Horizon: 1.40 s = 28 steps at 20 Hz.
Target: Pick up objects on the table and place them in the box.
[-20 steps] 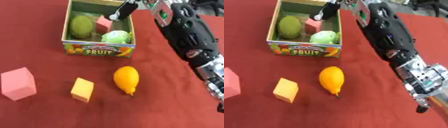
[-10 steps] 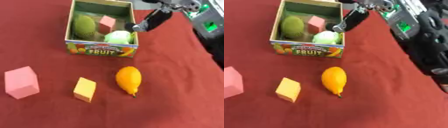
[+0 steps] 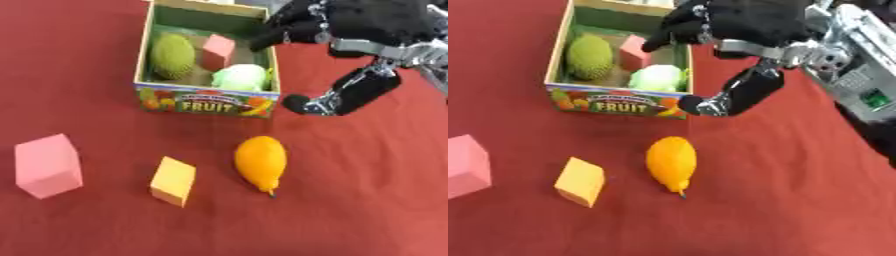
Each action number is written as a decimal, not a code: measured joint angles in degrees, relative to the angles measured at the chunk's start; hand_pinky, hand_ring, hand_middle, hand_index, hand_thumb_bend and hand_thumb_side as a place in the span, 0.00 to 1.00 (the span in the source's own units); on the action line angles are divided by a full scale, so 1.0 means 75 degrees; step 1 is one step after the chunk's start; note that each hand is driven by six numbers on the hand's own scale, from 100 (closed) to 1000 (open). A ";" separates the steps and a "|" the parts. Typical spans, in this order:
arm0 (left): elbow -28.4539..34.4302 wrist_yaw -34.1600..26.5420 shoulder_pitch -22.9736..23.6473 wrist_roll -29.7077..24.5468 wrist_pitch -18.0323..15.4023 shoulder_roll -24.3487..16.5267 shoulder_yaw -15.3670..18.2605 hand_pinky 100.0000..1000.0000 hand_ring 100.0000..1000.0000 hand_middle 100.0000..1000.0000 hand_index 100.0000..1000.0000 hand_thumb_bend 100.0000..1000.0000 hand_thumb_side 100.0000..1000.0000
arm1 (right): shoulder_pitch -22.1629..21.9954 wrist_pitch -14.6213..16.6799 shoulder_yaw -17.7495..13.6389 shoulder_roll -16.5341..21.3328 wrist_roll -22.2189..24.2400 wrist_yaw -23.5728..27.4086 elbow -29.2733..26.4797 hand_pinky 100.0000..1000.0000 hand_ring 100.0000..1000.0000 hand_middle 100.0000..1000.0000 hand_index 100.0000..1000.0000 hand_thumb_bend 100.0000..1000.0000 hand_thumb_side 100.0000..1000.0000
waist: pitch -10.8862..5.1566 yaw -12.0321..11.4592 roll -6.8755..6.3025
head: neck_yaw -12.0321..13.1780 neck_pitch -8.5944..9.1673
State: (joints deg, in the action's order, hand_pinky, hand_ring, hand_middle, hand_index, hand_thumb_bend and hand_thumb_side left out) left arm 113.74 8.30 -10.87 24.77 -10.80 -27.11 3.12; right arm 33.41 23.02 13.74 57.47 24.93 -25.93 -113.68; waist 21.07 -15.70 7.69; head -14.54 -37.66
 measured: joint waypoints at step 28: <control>0.0000 -0.0095 0.0004 -0.0106 0.0062 0.0141 -0.0052 0.73 0.77 0.71 0.97 0.24 0.73 | -0.0375 -0.0641 0.1447 -0.0349 0.2013 -0.0429 -0.0010 0.88 0.86 0.80 0.92 0.20 0.38 | 0.0001 -0.0076 0.0000 | -0.0114 -0.0002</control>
State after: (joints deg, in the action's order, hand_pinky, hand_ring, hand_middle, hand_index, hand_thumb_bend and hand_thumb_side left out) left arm 113.74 7.59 -10.84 23.98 -10.33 -26.05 2.73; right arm 30.60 18.21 24.59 54.85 40.03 -29.15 -113.76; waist 21.08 -16.28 7.69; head -15.39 -37.67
